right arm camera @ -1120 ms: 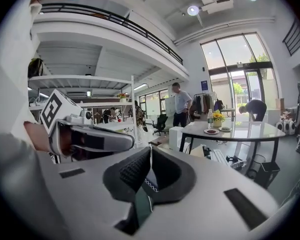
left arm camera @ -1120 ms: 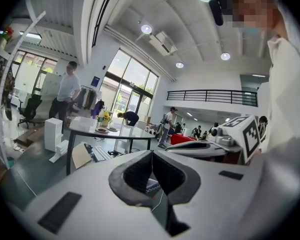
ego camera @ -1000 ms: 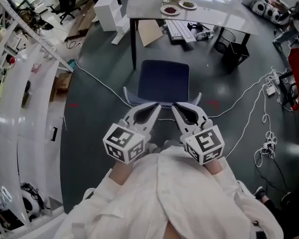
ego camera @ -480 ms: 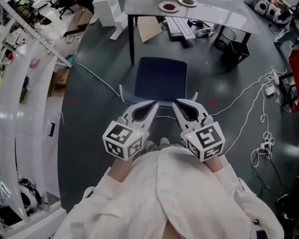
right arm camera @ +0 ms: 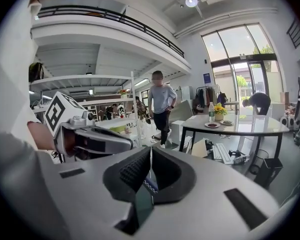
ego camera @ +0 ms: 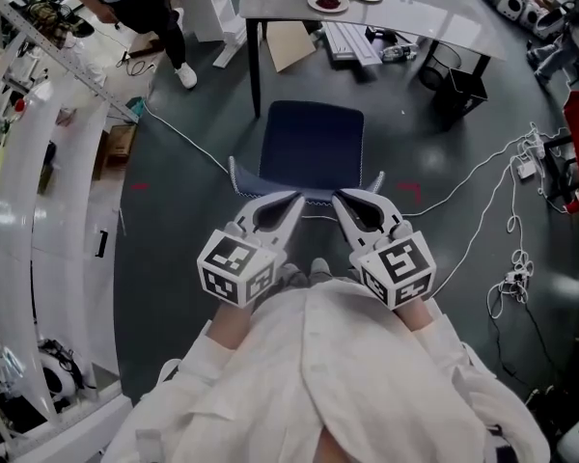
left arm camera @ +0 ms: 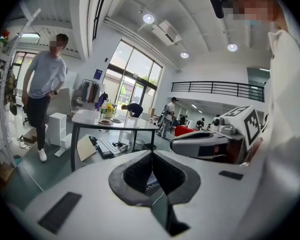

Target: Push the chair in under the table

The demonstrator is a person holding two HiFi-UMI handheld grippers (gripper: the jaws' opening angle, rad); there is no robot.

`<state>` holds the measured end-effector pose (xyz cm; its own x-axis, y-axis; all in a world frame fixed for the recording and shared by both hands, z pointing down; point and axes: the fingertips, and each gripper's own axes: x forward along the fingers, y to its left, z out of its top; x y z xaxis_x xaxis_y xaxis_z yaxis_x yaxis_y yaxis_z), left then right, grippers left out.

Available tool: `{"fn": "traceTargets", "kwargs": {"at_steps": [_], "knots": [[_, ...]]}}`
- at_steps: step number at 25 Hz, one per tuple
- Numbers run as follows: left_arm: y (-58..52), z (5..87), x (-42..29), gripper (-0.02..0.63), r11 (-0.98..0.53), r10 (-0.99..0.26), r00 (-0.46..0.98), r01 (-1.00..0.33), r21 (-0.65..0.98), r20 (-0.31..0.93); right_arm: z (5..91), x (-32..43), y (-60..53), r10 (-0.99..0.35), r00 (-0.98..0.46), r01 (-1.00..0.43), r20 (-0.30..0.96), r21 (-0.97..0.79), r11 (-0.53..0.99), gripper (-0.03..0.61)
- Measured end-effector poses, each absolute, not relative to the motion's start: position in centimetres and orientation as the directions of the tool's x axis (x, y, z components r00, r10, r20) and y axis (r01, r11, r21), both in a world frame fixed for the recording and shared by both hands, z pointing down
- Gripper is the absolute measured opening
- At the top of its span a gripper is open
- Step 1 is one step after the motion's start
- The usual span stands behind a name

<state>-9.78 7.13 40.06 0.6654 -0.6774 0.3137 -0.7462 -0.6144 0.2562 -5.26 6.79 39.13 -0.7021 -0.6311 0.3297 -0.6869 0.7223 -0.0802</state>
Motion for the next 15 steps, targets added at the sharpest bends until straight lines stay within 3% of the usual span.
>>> {"fn": "traceTargets", "kwargs": {"at_steps": [15], "knots": [[6.6, 43.9, -10.5, 0.015, -0.681, -0.598, 0.671, -0.714, 0.163, 0.439, 43.6, -5.8, 7.1, -0.563, -0.689, -0.667, 0.457, -0.096, 0.739, 0.034]]}}
